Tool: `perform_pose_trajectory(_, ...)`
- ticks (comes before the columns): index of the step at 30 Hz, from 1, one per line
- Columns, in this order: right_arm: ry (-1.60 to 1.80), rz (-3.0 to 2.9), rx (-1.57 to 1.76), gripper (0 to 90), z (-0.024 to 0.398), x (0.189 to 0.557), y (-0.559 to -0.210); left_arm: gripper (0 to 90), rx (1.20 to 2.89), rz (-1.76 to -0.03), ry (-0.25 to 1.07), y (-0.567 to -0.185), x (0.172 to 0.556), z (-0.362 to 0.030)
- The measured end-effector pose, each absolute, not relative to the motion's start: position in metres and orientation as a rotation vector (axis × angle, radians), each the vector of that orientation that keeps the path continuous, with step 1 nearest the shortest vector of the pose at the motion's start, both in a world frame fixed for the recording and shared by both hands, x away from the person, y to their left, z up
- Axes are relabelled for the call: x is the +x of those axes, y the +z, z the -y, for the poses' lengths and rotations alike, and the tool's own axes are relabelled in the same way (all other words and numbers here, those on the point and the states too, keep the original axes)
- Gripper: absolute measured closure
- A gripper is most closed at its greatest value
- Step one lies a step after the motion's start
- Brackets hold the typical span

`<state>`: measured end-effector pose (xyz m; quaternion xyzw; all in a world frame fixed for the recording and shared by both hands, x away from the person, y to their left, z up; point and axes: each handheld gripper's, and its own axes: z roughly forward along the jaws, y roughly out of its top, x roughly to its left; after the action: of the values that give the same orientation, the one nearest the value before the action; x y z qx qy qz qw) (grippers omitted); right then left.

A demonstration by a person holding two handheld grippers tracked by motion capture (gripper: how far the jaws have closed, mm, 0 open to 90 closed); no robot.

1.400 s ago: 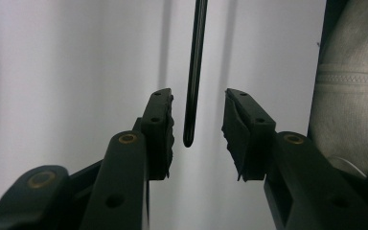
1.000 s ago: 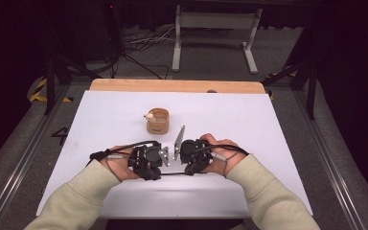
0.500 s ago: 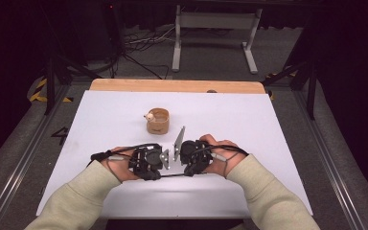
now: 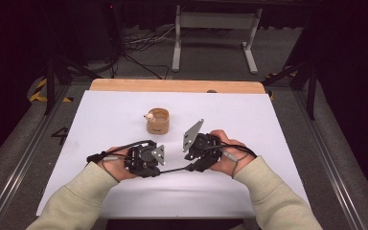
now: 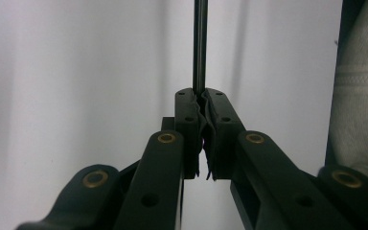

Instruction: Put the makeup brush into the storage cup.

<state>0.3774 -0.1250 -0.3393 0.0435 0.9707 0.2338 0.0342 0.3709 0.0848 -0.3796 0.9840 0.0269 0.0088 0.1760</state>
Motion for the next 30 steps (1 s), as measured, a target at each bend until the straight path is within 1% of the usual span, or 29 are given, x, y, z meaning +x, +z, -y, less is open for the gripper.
perform_pose_trajectory(5, 0.88, -2.873, 0.142, 57.1, 0.138, 0.374, -0.324, 85.4, 2.717, -0.103, 0.033, -0.383, 0.372, -0.089)
perform_pose_trajectory(8, 0.952, -2.808, 0.151, 51.3, 0.145, 0.37, -0.316, 85.4, 2.683, -0.122, 0.034, -0.385, 0.373, -0.092)
perform_pose_trajectory(9, 0.952, -2.808, 0.151, 51.3, 0.145, 0.37, -0.316, 85.4, 2.666, -0.132, 0.032, -0.385, 0.373, -0.094)
perform_pose_trajectory(11, 1.0, -2.766, 0.164, 47.6, 0.149, 0.368, -0.312, 85.4, 2.614, -0.146, 0.015, -0.387, 0.373, -0.096)
perform_pose_trajectory(14, 1.086, -2.701, 0.177, 43.8, 0.156, 0.365, -0.307, 85.4, 2.584, -0.139, 0.028, -0.389, 0.37, -0.095)
perform_pose_trajectory(19, 1.224, -2.596, 0.219, 43.2, 0.17, 0.36, -0.299, 85.5, 2.485, -0.153, 0.035, -0.392, 0.369, -0.098)
perform_pose_trajectory(24, 1.31, -2.502, 0.257, 42.5, 0.183, 0.357, -0.299, 85.5, 2.383, -0.166, 0.046, -0.393, 0.368, -0.1)
perform_pose_trajectory(30, 1.429, -2.387, 0.277, 41.6, 0.196, 0.354, -0.301, 85.5, 2.343, -0.157, 0.063, -0.395, 0.367, -0.101)
